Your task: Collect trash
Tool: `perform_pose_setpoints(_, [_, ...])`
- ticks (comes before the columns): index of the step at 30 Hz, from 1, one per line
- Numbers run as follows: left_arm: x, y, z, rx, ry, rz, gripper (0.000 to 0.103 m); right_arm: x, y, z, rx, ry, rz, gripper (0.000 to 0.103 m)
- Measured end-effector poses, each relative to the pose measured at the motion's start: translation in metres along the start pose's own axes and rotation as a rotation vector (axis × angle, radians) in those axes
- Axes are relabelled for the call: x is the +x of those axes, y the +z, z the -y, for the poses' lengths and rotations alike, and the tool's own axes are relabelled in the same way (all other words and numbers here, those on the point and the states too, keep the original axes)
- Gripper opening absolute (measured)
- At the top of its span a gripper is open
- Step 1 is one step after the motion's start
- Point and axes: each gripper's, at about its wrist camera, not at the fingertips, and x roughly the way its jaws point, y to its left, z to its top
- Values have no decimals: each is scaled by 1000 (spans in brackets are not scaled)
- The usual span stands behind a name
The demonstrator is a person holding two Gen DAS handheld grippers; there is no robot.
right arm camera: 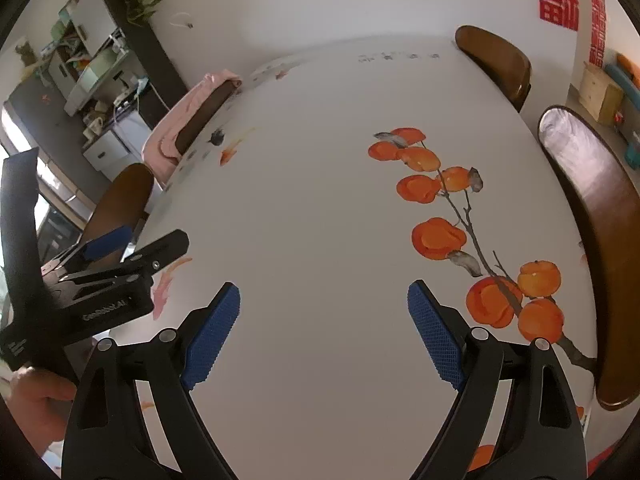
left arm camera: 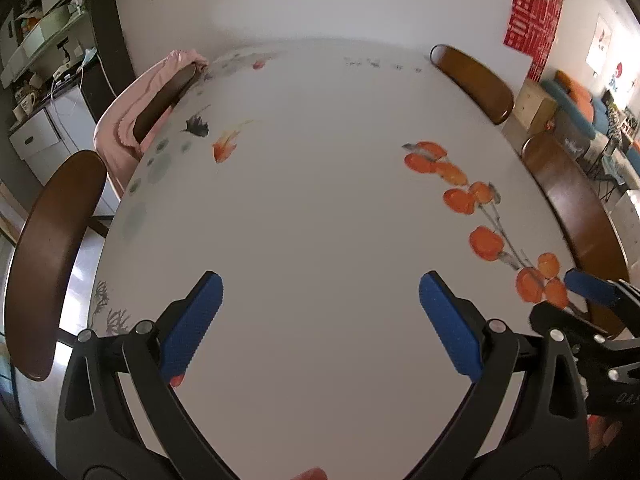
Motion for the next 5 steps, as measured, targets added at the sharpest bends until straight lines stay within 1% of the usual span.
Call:
perform_pose_setpoints(2, [1,0,-1,2,-20,-9,96,0,0,1,5,1,-2,86])
perform_pose_setpoints(5, [1,-3,-1,6,-9,-7,96,1,0,1,8,-3,-5,86])
